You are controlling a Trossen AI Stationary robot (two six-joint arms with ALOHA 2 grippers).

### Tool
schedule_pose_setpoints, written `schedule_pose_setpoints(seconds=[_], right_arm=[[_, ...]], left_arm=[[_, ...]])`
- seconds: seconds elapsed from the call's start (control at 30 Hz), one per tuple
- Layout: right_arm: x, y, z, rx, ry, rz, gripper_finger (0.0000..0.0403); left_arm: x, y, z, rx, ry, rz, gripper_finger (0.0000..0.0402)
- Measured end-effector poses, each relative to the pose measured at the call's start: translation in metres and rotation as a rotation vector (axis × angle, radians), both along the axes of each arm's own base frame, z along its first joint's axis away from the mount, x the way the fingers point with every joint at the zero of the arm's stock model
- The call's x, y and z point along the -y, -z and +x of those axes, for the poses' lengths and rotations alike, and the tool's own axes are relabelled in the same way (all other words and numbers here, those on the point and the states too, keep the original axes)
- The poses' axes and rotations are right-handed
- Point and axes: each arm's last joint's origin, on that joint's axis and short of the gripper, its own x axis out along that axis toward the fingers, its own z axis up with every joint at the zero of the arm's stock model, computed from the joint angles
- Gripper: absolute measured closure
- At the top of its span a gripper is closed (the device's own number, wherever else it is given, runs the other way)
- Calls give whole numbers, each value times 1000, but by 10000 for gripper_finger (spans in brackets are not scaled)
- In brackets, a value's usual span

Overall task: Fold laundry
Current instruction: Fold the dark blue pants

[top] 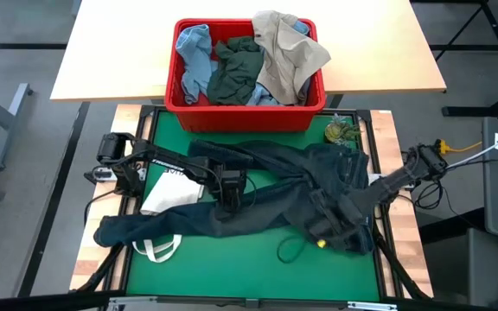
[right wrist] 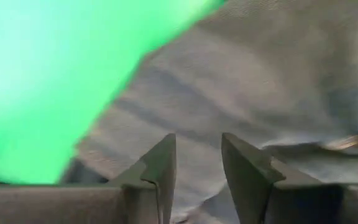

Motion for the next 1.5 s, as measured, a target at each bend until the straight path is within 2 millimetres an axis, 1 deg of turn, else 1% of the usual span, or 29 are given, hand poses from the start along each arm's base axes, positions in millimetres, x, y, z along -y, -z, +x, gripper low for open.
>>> schedule_pose_setpoints(seconds=[0.17,0.33,0.5,0.6,0.7,0.83,0.97,1.03,1.1,1.23,1.37,1.5], right_arm=[[-42,0,-23,10,25,13,274],[-77,1,-51,10,-15,13,274],[-100,9,-73,-36,-50,-41,274],[-112,19,-81,-65,-86,-78,274],[-122,30,-84,-93,-121,-111,274],[-132,48,-82,-135,-154,-162,274],[-137,65,-78,-173,-154,-209,274],[-139,72,-77,-194,-180,-226,274],[-140,78,-76,-231,-196,-247,274],[-136,83,-80,-340,-152,-293,274],[-135,90,-83,-389,-127,-255,274],[-134,105,-85,-388,-126,-216,274]], left_arm=[[0,0,0,2,15,4,294],[0,0,0,2,14,5,294],[0,0,0,1,7,2,294],[0,0,0,0,5,2,294],[0,0,0,0,4,2,294],[0,0,0,0,3,2,294],[0,0,0,-1,2,1,294],[0,0,0,-1,2,1,294],[0,0,0,-1,1,2,294],[0,0,0,-1,1,2,294],[0,0,0,-1,2,2,294],[0,0,0,-1,2,2,294]])
